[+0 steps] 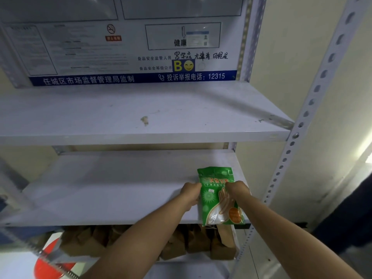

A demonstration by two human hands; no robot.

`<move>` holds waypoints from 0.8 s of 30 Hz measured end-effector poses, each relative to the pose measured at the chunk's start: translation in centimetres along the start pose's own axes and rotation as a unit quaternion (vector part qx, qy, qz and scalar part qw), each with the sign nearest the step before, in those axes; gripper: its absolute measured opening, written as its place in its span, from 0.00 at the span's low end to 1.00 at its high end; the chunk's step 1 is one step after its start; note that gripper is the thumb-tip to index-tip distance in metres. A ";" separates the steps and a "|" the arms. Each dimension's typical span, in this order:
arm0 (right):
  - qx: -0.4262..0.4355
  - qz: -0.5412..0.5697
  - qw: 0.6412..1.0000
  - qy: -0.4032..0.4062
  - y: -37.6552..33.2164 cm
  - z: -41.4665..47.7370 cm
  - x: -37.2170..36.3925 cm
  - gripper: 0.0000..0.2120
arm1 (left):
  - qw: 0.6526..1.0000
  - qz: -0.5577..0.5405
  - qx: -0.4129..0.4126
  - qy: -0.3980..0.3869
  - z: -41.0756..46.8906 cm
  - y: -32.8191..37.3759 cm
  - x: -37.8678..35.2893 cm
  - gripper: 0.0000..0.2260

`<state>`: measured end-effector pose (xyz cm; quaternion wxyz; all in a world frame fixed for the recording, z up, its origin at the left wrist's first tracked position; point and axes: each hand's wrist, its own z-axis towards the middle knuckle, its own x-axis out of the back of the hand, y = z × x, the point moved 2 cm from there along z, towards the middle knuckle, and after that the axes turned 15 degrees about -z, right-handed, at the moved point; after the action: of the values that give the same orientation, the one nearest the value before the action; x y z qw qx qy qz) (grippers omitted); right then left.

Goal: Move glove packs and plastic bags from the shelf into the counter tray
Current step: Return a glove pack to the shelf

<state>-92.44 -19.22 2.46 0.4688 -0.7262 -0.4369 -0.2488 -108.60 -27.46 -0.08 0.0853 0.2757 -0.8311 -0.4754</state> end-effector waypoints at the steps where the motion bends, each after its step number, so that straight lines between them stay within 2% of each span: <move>1: 0.003 0.003 1.000 -0.002 -0.2 0.0 -0.1 0.17 | 1.000 -0.006 0.006 -0.006 0.0 -0.1 0.0 0.14; 6: 0.035 0.012 0.999 -0.006 -2.0 0.2 -1.6 0.15 | 1.000 -0.005 -0.024 0.011 0.8 0.1 2.1 0.17; 12: 0.059 0.081 0.994 -0.050 -5.2 0.0 -4.5 0.13 | 0.994 0.031 -0.067 0.081 5.0 -0.3 7.4 0.19; 15: 0.065 0.090 0.991 -0.079 -6.8 -0.5 -5.7 0.15 | 0.992 0.040 -0.070 0.099 4.3 0.5 9.3 0.18; 19: 0.090 0.104 0.985 -0.103 -8.7 -1.6 -7.5 0.10 | 0.987 0.037 -0.074 0.136 1.4 2.2 10.7 0.16; 24: 0.101 0.088 0.983 -0.122 -9.7 -2.9 -9.8 0.12 | 0.986 0.005 -0.070 0.152 -1.9 2.8 11.7 0.12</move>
<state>-105.60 -24.03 0.67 0.5030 -0.7356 -0.4481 -0.0709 -118.70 -34.06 1.87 0.2315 0.3342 -0.7747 -0.4843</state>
